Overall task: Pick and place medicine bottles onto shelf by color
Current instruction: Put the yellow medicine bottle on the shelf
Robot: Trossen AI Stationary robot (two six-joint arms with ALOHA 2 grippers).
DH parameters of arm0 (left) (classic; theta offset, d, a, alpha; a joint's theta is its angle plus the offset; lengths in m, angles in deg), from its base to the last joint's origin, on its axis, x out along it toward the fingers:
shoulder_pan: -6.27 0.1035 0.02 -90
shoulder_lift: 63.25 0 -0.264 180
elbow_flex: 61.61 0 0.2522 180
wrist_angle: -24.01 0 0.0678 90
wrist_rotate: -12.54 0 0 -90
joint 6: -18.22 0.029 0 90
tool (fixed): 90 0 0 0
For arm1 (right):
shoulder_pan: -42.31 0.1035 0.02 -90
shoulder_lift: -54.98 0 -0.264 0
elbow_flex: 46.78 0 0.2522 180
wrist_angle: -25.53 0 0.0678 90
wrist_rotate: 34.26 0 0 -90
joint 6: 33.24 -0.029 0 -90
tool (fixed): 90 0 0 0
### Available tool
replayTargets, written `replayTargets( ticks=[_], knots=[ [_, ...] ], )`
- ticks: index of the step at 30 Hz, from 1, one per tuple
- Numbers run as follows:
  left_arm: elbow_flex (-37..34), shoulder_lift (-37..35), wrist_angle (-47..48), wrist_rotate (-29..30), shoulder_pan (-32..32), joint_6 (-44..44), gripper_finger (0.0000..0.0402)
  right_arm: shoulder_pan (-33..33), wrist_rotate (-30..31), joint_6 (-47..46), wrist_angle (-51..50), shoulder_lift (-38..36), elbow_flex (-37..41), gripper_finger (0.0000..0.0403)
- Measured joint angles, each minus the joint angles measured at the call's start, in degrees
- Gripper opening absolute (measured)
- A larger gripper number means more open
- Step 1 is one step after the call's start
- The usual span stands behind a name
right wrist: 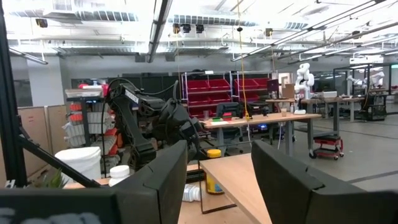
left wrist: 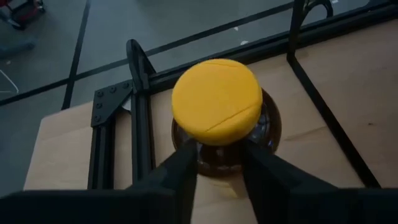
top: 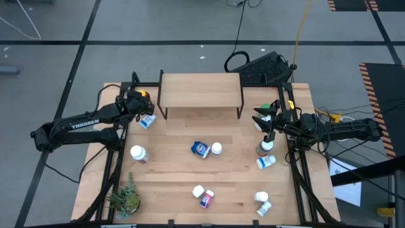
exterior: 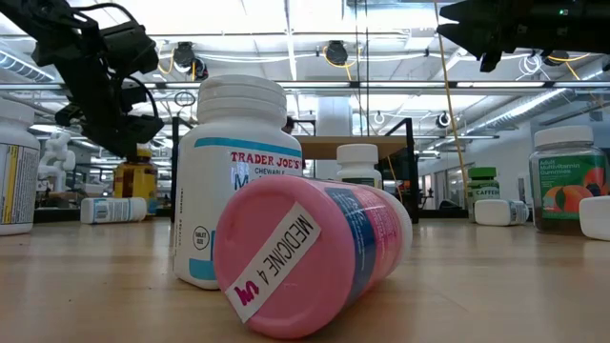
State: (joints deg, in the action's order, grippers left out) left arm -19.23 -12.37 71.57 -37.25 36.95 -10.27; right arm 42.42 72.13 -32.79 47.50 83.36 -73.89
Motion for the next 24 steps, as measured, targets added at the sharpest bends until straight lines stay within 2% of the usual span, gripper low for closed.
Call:
replayTargets(
  ticks=[6,10,16,20,24],
  knots=[
    [0.0,0.0,-0.1,-1.2,0.0,0.4,0.0068,0.0,0.0,0.0,-0.7,0.0,0.0,0.0176],
    [1.3,0.0,2.1,-2.0,0.0,-0.6,0.0078,0.0,0.0,0.0,-0.9,0.0,0.0,0.0176],
    [7.3,-0.3,6.7,-3.1,-0.1,-0.7,0.0163,0.0,0.0,0.0,-2.2,0.0,0.0,0.0176],
    [8.3,-0.3,3.2,-0.9,0.2,1.8,0.0236,0.0,0.0,-0.7,-2.2,0.0,0.0,0.0176],
    [8.3,0.3,1.0,-1.5,0.9,2.2,0.0295,0.0,0.0,-1.5,-2.6,0.0,0.0,0.0176]
  ],
)
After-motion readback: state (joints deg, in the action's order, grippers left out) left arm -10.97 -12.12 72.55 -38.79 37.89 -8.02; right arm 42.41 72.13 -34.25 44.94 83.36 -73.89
